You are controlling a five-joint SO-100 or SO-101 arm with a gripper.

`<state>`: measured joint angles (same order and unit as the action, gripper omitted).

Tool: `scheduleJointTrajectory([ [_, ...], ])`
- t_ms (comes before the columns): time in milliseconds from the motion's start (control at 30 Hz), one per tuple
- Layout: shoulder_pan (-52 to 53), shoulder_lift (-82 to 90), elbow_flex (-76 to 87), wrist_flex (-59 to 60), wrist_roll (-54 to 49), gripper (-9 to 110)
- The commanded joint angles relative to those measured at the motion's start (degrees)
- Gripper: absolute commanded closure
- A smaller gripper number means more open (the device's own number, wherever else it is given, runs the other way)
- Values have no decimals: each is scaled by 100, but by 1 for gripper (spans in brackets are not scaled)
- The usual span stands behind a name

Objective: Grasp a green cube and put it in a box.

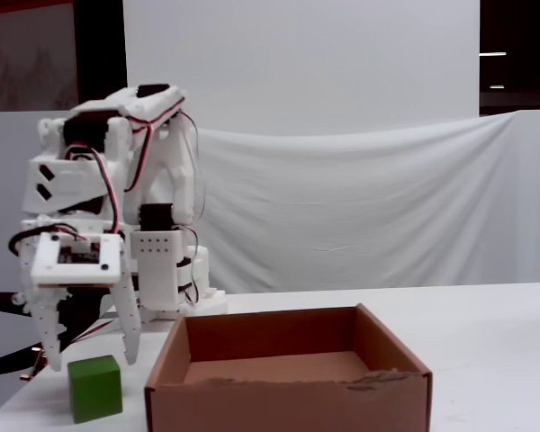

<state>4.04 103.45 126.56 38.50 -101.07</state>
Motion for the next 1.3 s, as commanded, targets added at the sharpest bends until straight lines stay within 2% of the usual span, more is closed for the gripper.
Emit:
scheduleJointTrajectory([
  [0, -53, -97, -378, 9, -158, 75],
  [867, -360, -773, -879, 185, -536, 75],
  [1267, -404, -809, -844, 79, -536, 83],
])
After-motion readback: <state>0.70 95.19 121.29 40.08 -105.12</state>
